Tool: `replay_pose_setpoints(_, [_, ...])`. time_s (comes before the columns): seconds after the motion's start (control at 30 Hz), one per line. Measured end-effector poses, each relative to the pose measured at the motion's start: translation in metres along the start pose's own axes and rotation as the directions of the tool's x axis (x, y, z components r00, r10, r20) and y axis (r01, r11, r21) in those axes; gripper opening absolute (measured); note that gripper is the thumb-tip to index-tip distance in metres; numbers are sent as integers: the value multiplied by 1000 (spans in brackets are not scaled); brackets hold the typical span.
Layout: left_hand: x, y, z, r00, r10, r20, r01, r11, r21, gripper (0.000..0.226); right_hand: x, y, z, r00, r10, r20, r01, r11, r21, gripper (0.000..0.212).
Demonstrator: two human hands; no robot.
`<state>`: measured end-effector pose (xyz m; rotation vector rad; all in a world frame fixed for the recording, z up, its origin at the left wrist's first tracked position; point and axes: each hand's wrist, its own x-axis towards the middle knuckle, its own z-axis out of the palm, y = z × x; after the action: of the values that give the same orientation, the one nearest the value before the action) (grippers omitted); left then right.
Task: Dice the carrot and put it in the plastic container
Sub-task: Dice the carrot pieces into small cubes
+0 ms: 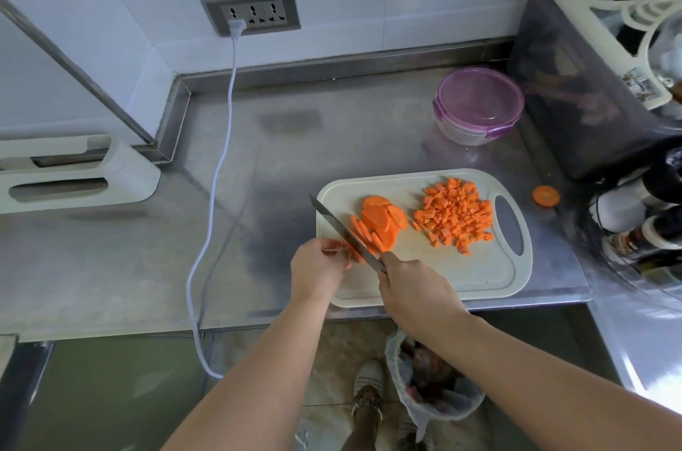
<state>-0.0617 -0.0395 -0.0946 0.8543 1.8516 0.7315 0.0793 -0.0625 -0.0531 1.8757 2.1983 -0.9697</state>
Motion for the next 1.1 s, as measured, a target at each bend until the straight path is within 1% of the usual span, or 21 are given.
replay_pose_setpoints(0.17, [0,1,-1,1000,17,0,-17,1000,1,25,2,0,3,1000,13,-7,-13,999,-29,25])
replay_pose_setpoints(0.3, [0,1,-1,1000,23,2,-23,1000,6,26,3,-3,4,999,22,32,-18,991,-135,27])
replay_pose_setpoints(0.43, [1,2,-2,1000,29,12,-29,1000,3,29,7,-4,5,997,59,45,-54,992,-114,27])
replay_pose_setpoints(0.5, [2,2,-2,999,28,16,-28,1000,12,29,8,-5,5,997,58,59,-49,989,-138,29])
replay_pose_setpoints(0.67, [4,2,-2,999,49,22,-50,996,68,15,8,-7,8,997,35,62,-21,976,-218,33])
replay_pose_setpoints(0.77, [4,1,-2,998,60,22,-62,993,99,7,9,-9,10,996,73,58,-61,981,-182,33])
replay_pose_setpoints(0.87, [4,2,-3,997,75,18,-77,990,122,10,13,-10,12,993,103,57,-92,982,-168,34])
replay_pose_setpoints(0.97, [4,2,-2,998,61,11,-62,990,129,10,19,-12,13,990,125,71,-110,978,-179,32])
replay_pose_setpoints(1.1, [3,2,-3,999,40,11,-41,990,132,9,20,-12,17,992,118,50,-108,978,-181,30])
